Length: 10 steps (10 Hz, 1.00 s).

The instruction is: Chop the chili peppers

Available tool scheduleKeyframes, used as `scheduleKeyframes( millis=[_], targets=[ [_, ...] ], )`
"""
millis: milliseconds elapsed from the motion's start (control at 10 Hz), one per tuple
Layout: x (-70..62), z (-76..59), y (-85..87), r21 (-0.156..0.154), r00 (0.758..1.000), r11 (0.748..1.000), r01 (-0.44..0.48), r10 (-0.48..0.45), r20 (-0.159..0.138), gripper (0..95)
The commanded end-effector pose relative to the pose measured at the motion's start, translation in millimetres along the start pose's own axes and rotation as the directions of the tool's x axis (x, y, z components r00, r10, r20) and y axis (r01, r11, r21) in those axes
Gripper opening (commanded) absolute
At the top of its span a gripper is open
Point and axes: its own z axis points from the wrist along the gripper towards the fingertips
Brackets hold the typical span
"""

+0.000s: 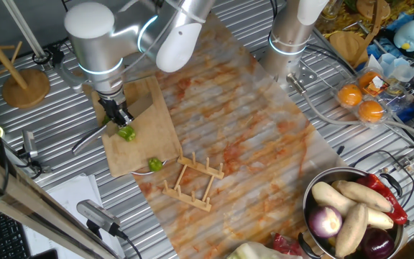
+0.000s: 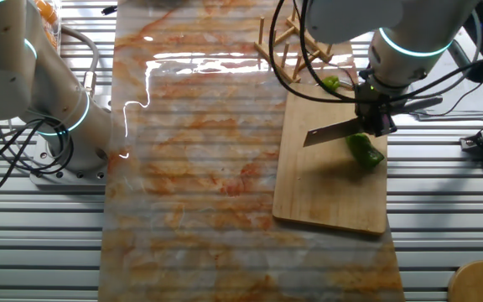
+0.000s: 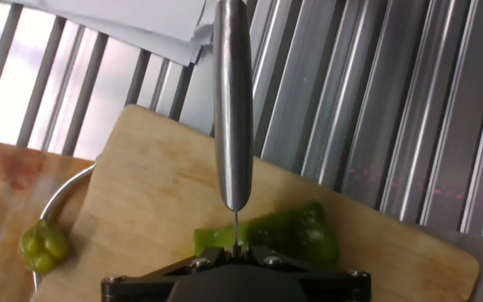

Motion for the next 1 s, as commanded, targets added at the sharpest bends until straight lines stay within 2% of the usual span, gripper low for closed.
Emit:
scheduleKeyframes(
  millis=[100, 400, 800, 1000],
  targets=[
    [0.3, -0.2, -0.4, -0.015, 1.000, 1.000, 0.008, -0.008, 0.003, 0.0],
    [7.5, -5.3, 1.5, -0.016, 1.000, 1.000, 0.016, -0.016, -0.003, 0.0],
    [11.6, 5.8, -0.1, -0.015, 1.000, 1.000, 0.024, -0.024, 0.001, 0.0],
    [11.8, 6.5, -0.1, -0.018, 0.999, 0.999, 0.034, -0.034, -0.003, 0.0]
  ],
)
